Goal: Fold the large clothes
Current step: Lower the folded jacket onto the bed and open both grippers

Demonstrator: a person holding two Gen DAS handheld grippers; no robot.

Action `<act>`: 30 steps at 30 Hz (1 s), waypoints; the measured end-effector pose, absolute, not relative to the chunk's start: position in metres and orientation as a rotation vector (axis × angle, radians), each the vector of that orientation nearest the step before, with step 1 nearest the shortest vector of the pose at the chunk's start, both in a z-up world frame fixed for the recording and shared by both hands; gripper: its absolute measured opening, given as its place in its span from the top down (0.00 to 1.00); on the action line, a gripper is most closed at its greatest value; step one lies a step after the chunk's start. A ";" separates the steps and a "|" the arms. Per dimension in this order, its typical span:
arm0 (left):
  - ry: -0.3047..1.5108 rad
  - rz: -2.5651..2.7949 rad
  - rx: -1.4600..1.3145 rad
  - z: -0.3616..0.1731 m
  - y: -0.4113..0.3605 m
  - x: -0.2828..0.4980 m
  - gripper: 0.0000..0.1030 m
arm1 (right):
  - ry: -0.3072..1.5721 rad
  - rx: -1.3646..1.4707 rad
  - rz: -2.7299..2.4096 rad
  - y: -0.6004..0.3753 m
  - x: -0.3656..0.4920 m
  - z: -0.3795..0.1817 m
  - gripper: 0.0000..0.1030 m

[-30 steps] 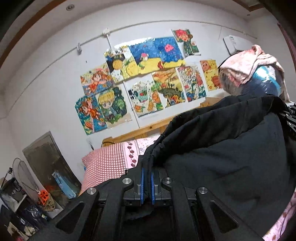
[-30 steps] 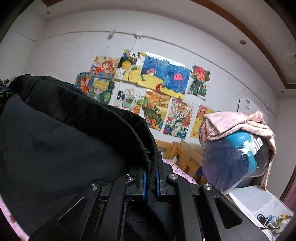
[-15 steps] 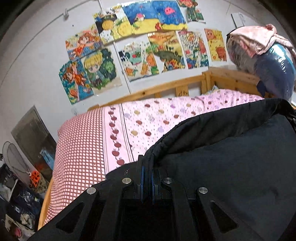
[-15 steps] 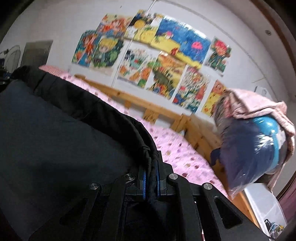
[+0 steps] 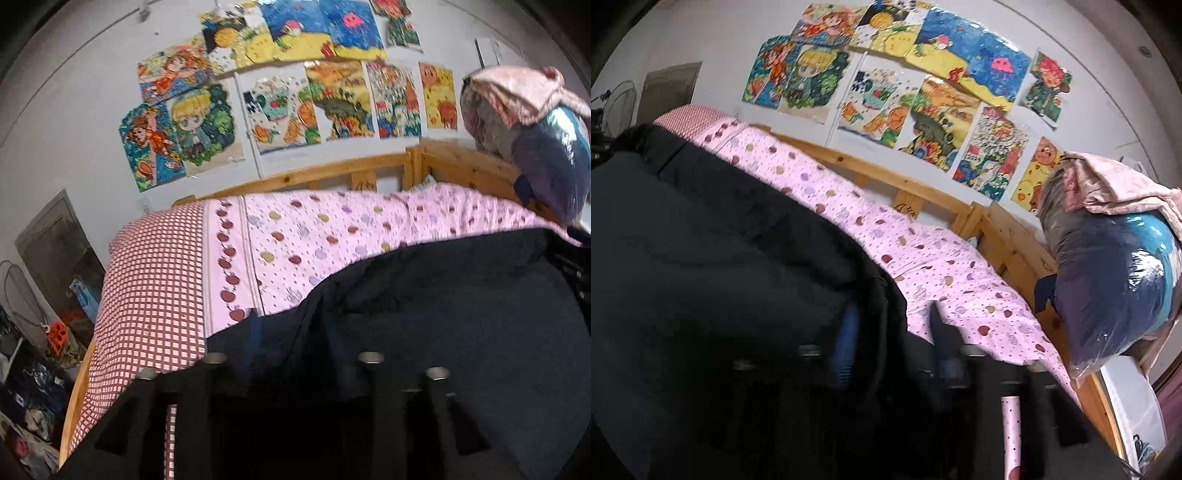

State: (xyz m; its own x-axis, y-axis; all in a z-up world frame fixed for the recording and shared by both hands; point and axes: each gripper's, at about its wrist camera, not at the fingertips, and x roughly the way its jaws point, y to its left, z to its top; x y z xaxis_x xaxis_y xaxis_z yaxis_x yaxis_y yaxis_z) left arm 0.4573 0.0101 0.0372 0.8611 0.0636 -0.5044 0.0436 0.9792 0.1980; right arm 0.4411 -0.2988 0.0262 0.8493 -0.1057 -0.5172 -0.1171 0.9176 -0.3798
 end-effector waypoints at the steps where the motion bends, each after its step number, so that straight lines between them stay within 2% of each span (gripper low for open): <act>1: 0.518 0.005 0.191 0.042 0.012 0.455 0.39 | 0.555 -0.398 0.006 -0.302 0.439 0.030 0.45; 3: 0.477 0.011 0.169 0.051 0.015 0.444 0.21 | 0.558 -0.362 0.017 -0.307 0.436 0.036 0.44; 6: 0.454 0.018 0.166 0.061 0.017 0.433 0.17 | 0.561 -0.341 0.010 -0.311 0.431 0.045 0.40; 10: 0.438 -0.008 0.136 0.072 0.021 0.417 0.12 | 0.530 -0.344 0.014 -0.312 0.418 0.059 0.30; 12: 0.417 -0.054 0.084 0.078 0.026 0.406 0.07 | 0.513 -0.344 0.021 -0.311 0.410 0.069 0.27; 14: 0.400 -0.080 0.038 0.083 0.030 0.395 0.04 | 0.505 -0.329 0.045 -0.310 0.400 0.079 0.18; 19: 0.384 -0.156 -0.017 0.091 0.033 0.371 0.01 | 0.506 -0.276 0.095 -0.311 0.376 0.098 0.16; 24: 0.414 -0.227 0.031 0.076 0.021 0.348 0.00 | 0.533 -0.171 0.157 -0.321 0.350 0.103 0.12; 30: 0.462 -0.335 0.091 0.035 0.003 0.327 0.00 | 0.590 -0.114 0.245 -0.330 0.309 0.052 0.10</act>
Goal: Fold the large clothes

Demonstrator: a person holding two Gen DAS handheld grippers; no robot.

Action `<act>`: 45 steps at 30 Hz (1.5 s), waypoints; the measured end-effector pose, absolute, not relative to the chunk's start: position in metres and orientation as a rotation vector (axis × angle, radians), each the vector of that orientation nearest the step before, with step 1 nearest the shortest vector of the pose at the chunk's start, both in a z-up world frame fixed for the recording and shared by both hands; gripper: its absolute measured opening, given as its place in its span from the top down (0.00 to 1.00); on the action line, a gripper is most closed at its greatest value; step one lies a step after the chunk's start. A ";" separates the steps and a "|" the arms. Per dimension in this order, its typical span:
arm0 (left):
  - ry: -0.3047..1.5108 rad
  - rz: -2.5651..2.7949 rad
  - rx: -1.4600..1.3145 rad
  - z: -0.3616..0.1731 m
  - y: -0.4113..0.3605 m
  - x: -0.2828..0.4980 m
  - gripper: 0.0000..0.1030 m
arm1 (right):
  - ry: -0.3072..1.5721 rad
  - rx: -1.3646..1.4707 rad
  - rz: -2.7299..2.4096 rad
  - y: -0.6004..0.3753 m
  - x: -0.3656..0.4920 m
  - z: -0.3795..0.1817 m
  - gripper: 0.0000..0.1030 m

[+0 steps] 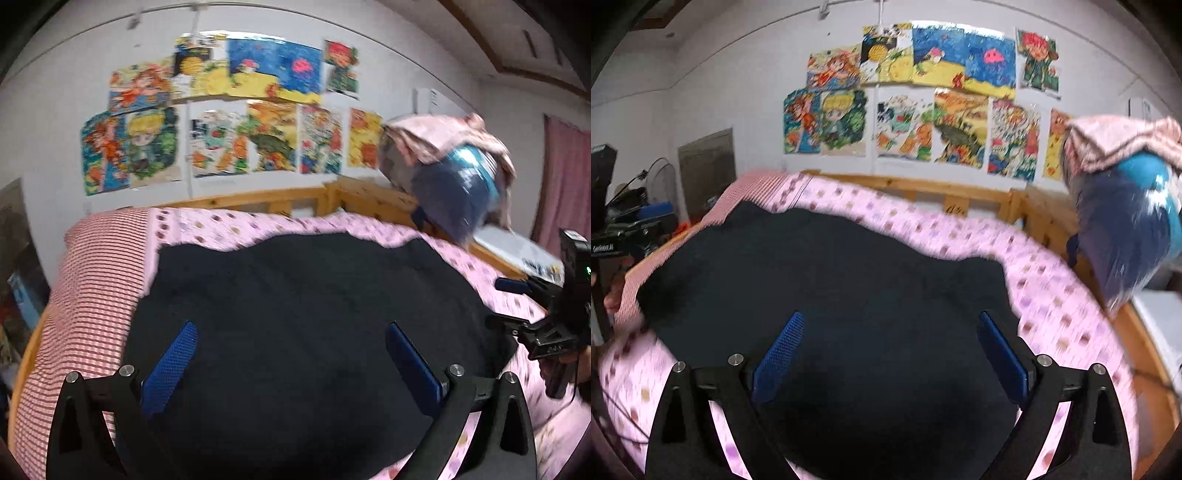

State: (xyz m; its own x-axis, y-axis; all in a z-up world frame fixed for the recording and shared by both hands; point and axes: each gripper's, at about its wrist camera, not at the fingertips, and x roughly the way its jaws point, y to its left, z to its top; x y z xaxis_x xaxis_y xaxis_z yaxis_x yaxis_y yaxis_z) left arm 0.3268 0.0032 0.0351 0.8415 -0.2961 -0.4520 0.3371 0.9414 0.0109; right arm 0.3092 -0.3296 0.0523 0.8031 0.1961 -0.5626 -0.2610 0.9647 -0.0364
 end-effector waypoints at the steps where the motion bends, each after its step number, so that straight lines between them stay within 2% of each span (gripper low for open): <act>1: 0.457 -0.346 0.113 0.031 -0.001 0.324 0.00 | 0.604 -0.108 0.261 -0.332 0.306 0.042 0.10; 7: 0.479 -0.386 0.260 0.007 -0.031 0.333 0.00 | 0.628 -0.109 0.310 -0.336 0.303 -0.005 0.10; 18: 0.575 -0.294 0.155 0.010 -0.020 0.389 0.00 | 0.654 0.097 0.252 -0.364 0.368 -0.030 0.09; 35: 0.743 -0.132 -0.003 0.011 0.030 0.483 0.00 | 0.675 -0.127 0.175 -0.320 0.438 -0.014 0.09; 43: 0.792 -0.156 -0.178 -0.021 0.063 0.504 0.00 | 0.734 -0.122 0.146 -0.321 0.473 -0.015 0.09; 45: 0.796 -0.168 -0.211 -0.028 0.067 0.507 0.00 | 0.752 -0.082 0.141 -0.326 0.481 -0.023 0.05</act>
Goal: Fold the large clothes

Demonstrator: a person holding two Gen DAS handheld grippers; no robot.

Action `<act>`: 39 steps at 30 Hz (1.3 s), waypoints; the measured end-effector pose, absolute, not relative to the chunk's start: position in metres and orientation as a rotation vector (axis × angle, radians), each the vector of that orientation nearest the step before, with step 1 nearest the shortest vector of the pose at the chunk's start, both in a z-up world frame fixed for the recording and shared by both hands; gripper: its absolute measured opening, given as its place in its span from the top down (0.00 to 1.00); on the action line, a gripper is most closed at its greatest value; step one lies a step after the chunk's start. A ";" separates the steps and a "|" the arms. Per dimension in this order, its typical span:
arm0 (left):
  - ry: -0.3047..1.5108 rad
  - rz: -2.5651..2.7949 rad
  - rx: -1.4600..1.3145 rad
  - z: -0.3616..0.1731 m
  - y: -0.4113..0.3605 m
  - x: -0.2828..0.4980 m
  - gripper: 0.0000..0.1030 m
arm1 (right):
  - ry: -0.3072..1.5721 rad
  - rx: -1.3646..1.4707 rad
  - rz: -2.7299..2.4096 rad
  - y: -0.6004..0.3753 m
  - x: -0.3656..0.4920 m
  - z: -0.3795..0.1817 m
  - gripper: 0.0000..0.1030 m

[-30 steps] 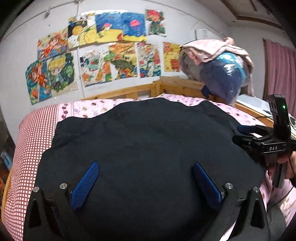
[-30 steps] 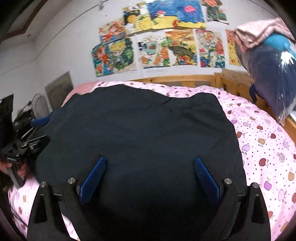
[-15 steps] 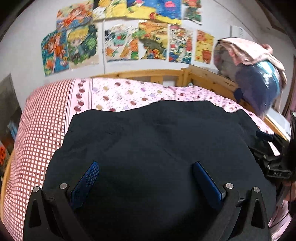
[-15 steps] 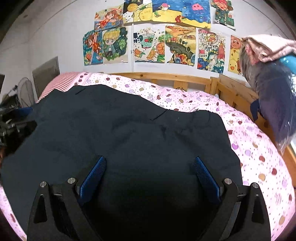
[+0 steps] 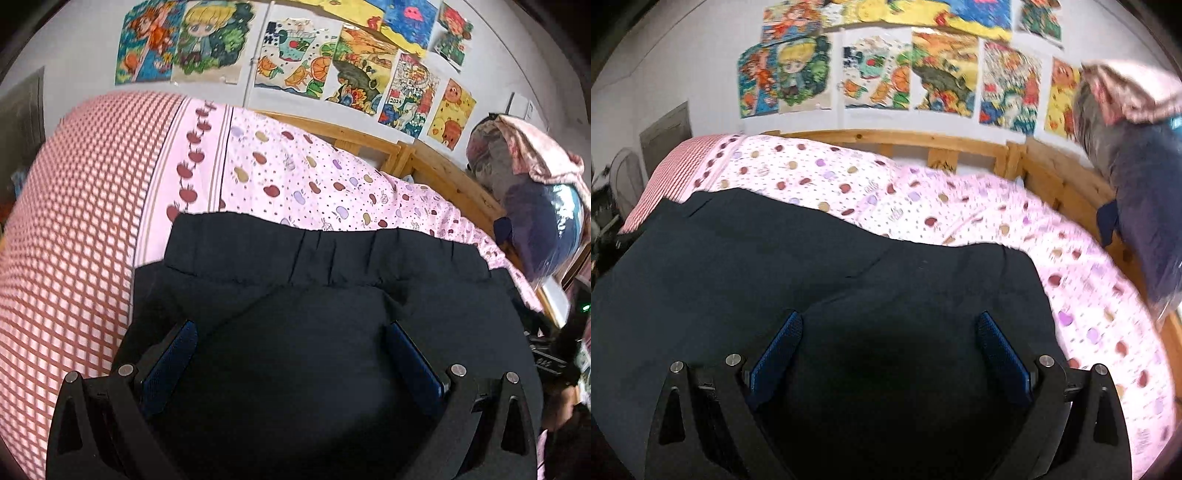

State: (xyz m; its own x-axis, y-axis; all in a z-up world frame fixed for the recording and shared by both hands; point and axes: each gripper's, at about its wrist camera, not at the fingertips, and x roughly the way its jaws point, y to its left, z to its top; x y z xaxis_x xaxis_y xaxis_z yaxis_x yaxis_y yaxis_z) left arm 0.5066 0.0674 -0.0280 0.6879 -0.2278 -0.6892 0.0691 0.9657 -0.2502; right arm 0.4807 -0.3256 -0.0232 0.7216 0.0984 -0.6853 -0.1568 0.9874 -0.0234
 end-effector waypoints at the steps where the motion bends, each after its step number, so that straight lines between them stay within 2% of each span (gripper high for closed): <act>1: 0.799 -0.169 -0.224 -0.031 0.069 0.508 0.00 | 0.763 -0.056 0.142 -0.328 0.485 -0.030 0.01; 18: 0.791 -0.146 -0.227 -0.053 0.065 0.525 0.00 | 0.835 0.159 0.219 -0.342 0.517 -0.098 0.01; 39: 0.685 -0.208 -0.270 -0.052 0.072 0.499 0.00 | 0.695 0.228 0.211 -0.358 0.491 -0.096 0.01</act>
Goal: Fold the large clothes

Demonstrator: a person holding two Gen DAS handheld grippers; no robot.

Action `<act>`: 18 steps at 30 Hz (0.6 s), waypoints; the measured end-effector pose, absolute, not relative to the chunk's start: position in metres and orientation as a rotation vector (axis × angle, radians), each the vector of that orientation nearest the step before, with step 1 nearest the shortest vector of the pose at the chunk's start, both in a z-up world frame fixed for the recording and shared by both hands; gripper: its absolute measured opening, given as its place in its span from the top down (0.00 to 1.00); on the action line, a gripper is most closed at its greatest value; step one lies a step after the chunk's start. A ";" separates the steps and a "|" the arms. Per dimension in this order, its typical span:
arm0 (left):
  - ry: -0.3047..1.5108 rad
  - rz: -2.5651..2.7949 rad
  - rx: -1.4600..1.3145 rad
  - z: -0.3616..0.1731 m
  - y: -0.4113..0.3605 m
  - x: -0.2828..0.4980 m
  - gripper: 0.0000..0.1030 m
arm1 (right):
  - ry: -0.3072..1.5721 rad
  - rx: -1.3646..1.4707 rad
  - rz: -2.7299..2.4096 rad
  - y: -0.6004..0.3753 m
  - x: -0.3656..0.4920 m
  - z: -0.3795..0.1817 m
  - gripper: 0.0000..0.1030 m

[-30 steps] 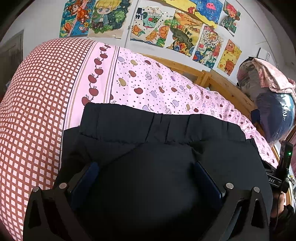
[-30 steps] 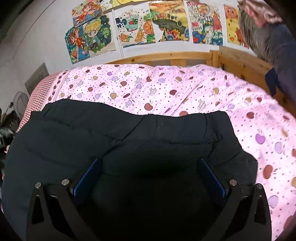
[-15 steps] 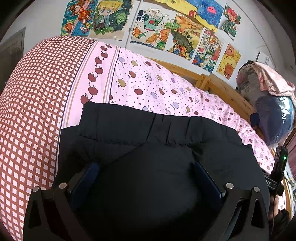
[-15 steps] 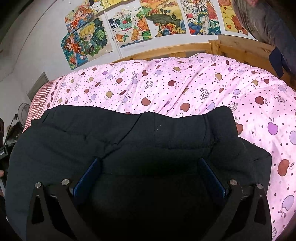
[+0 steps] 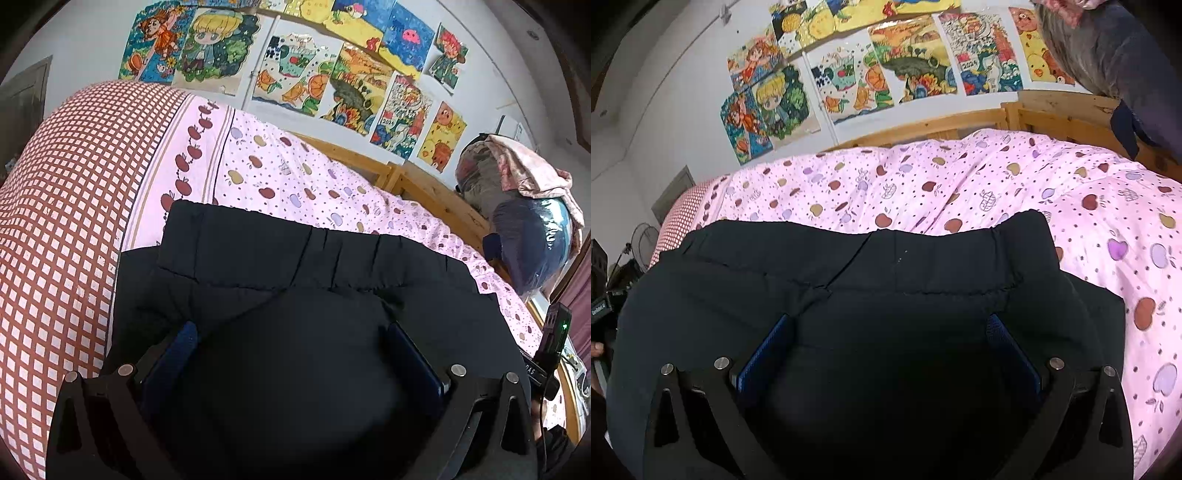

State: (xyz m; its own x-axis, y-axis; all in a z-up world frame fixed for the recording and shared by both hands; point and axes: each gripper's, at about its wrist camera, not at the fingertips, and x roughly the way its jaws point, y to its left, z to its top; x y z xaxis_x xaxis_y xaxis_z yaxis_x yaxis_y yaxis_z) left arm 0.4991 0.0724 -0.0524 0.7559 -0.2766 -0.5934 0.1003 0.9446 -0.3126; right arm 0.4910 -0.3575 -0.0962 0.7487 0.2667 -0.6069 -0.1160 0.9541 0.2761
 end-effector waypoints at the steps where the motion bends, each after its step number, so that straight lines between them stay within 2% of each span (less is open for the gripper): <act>1: 0.679 -0.210 -0.272 -0.052 0.073 0.497 0.00 | 0.687 0.227 0.204 -0.358 0.488 -0.096 0.01; 13: 0.611 -0.244 -0.327 -0.047 0.080 0.476 0.00 | 0.606 0.244 0.120 -0.372 0.457 -0.086 0.01; 18: 0.614 -0.199 -0.328 -0.029 0.083 0.468 0.00 | 0.517 0.247 0.024 -0.391 0.425 -0.056 0.01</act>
